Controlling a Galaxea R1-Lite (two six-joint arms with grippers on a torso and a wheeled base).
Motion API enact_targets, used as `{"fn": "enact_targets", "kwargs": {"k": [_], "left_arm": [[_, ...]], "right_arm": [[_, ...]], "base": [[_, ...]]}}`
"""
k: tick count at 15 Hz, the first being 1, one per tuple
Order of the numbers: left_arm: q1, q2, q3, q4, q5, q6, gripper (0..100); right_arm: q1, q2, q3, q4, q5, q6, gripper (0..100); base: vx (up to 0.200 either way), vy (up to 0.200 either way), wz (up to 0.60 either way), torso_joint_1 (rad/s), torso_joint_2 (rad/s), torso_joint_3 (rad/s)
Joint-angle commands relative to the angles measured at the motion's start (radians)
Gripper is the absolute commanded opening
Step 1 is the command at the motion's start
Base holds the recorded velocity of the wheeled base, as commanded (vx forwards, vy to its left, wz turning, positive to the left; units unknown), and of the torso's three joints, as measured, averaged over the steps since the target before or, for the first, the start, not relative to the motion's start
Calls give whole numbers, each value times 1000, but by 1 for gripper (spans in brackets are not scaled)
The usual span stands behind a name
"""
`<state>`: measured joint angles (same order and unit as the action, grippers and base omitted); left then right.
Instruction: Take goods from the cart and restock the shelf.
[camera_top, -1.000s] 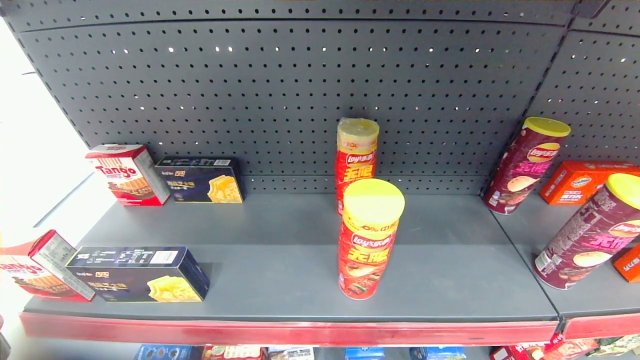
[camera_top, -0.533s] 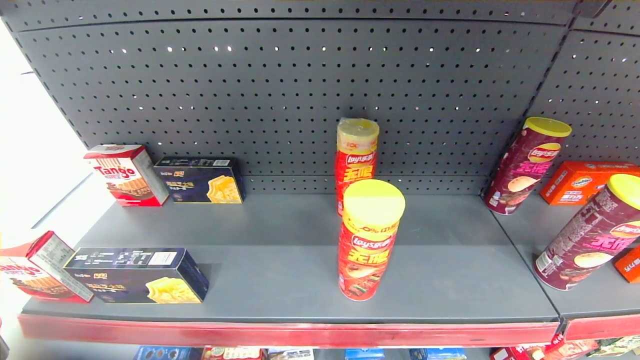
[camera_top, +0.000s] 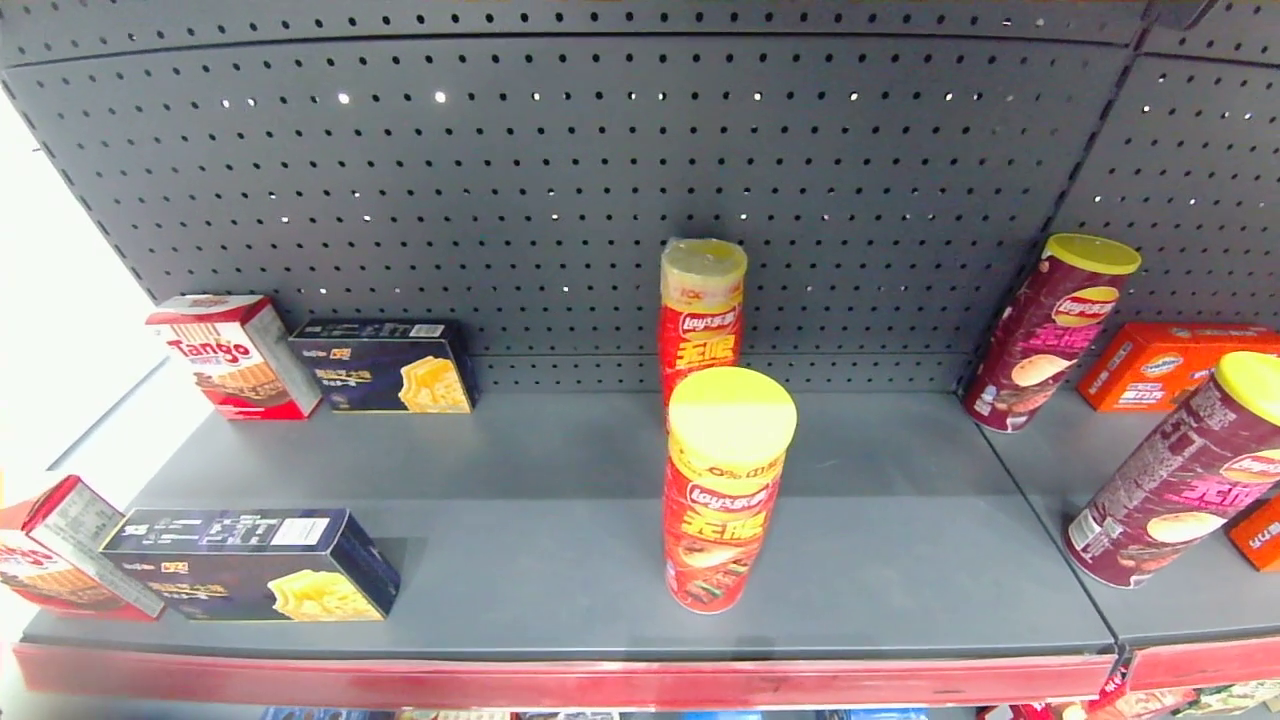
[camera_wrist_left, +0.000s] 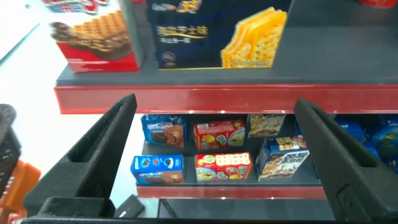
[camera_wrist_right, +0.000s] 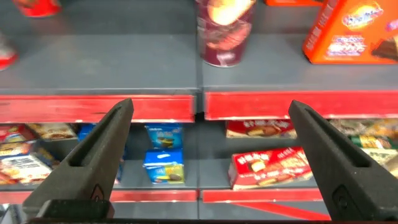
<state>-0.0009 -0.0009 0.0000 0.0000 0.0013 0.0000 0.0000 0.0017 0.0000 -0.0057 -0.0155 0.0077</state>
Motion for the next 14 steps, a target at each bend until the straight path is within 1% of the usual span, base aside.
{"fn": "enact_targets", "kwargs": {"k": [1,5,6,8,11,12,14], "left_arm": [[-1,1,0,2,0,0,100],[-1,1,0,2,-7,8,100],[-1,1,0,2,-7,8,100],[-1,1,0,2,-3,3,100],[-1,1,0,2,0,6,100],[-1,1,0,2,-1,5,100],[-1,1,0,2,0,0,100]], "right_arm": [[-2,1,0,-2,0,0,100],[-2,1,0,-2,0,0,100],[-2,1,0,-2,0,0,100],[-2,1,0,-2,0,0,100],[-2,1,0,-2,0,0,100],[-2,1,0,-2,0,0,100],[-2,1,0,-2,0,0,100]], "base": [[0,0,0,0,0,0],[0,0,0,0,0,0],[-200,0,0,2,7,2],[0,0,0,0,0,0],[0,0,0,0,0,0],[0,-200,0,12,2,-2],[0,0,0,0,0,0]]}}
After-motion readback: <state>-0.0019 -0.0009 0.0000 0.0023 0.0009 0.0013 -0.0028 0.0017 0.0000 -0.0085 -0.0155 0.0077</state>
